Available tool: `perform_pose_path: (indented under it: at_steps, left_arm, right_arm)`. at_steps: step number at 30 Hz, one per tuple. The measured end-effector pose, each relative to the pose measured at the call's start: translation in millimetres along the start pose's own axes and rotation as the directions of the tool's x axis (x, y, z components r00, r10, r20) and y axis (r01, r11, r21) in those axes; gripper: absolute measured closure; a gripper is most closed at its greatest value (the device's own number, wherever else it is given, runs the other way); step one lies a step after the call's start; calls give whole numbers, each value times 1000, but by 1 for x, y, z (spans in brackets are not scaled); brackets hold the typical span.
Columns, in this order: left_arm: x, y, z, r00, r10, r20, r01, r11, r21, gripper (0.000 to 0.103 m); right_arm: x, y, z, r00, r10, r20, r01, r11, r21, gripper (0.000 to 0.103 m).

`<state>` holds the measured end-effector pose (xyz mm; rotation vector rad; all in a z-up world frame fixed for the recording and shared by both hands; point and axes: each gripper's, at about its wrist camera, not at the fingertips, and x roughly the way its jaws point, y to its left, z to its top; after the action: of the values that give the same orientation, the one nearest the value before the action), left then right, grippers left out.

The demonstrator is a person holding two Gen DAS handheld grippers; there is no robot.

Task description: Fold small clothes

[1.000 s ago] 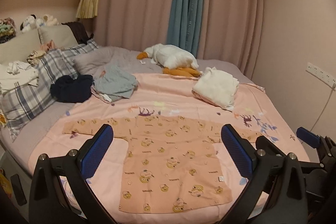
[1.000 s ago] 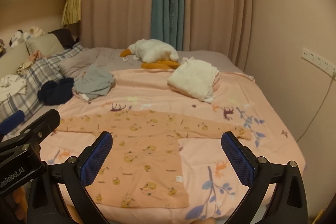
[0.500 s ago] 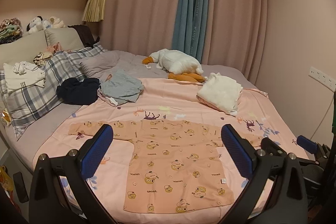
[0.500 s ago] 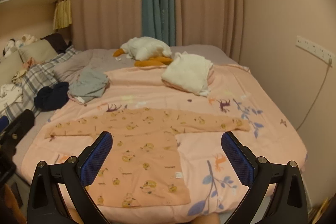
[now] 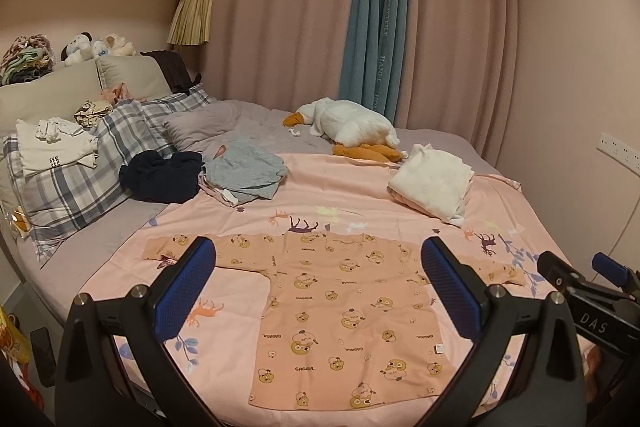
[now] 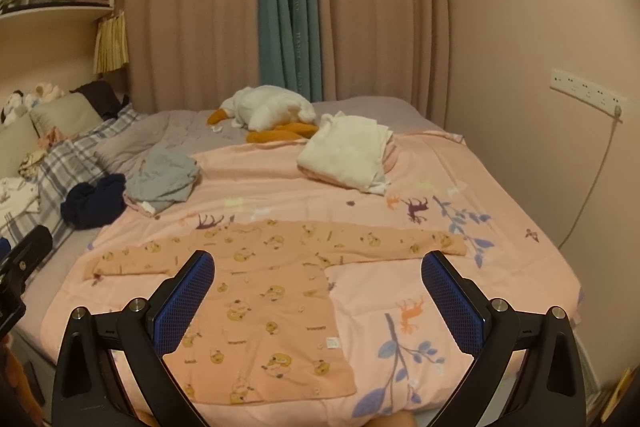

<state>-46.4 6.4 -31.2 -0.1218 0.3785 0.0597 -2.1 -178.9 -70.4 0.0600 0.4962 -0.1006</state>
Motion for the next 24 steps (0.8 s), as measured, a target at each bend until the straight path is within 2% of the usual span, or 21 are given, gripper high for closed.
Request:
perform_pose_path:
  at_steps: [24]
  left_arm:
    - [8, 6, -4, 999, 0, -41, -1, 1000, -26, 0]
  right_arm:
    - [-2, -6, -3, 1000, 20, 11, -20, 999, 33, 0]
